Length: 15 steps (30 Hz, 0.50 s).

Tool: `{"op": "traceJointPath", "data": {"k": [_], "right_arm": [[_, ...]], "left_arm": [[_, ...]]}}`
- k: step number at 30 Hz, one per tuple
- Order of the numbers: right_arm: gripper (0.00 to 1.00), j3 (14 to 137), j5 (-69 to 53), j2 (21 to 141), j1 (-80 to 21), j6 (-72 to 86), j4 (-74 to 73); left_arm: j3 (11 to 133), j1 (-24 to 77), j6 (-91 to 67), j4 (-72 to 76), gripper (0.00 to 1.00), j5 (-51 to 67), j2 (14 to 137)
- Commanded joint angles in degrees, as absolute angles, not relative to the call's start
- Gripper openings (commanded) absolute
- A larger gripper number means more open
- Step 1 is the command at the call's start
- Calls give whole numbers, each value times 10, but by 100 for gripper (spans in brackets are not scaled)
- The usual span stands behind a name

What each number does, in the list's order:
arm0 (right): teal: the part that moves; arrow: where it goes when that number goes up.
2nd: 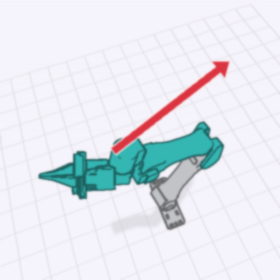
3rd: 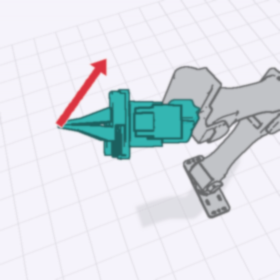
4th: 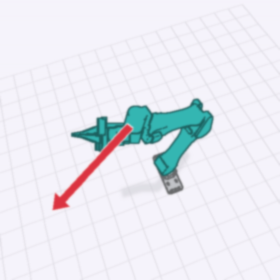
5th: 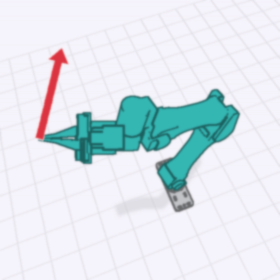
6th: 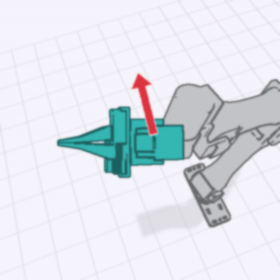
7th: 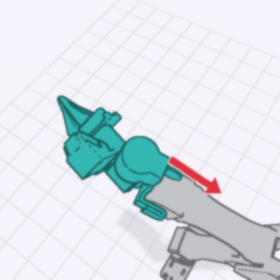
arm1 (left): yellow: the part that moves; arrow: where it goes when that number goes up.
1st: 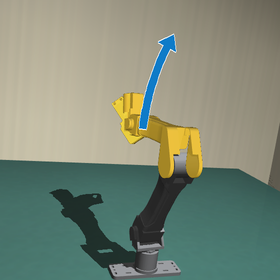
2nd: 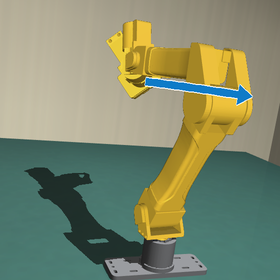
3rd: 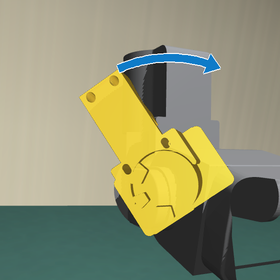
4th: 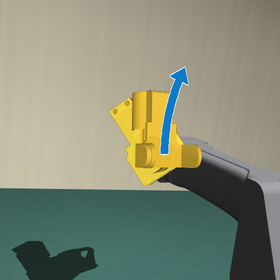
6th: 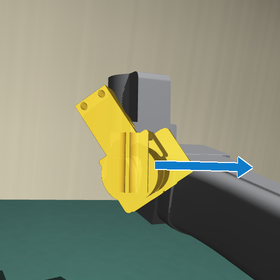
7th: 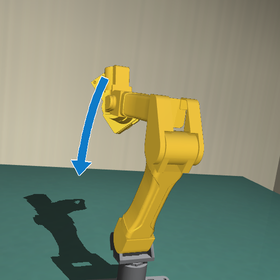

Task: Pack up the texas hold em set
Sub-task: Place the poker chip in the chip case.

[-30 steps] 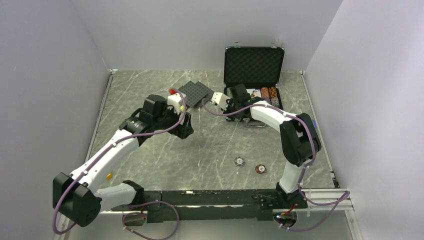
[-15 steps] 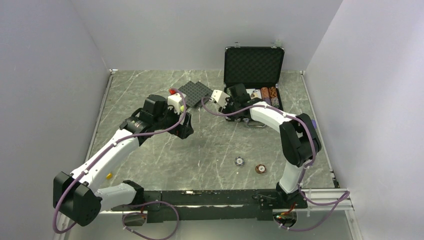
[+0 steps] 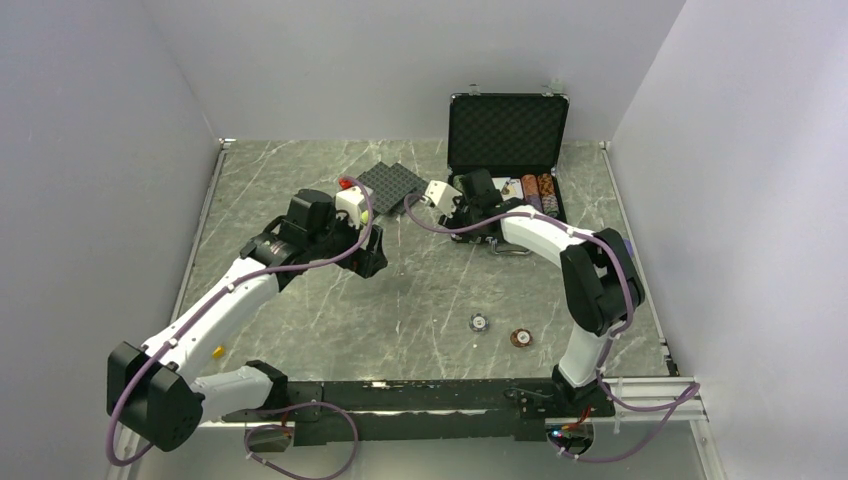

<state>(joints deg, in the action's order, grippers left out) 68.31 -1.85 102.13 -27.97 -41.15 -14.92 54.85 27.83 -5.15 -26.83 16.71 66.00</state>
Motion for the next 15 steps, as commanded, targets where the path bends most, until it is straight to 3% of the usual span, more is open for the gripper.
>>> {"op": "traceJointPath", "data": {"k": [1, 15], "right_arm": [[48, 698, 18, 1032, -282, -402, -136], [47, 711, 39, 1054, -282, -398, -116]], "left_arm": [[556, 277, -50, -247, 99, 181, 662], [557, 277, -50, -247, 99, 181, 663]]}}
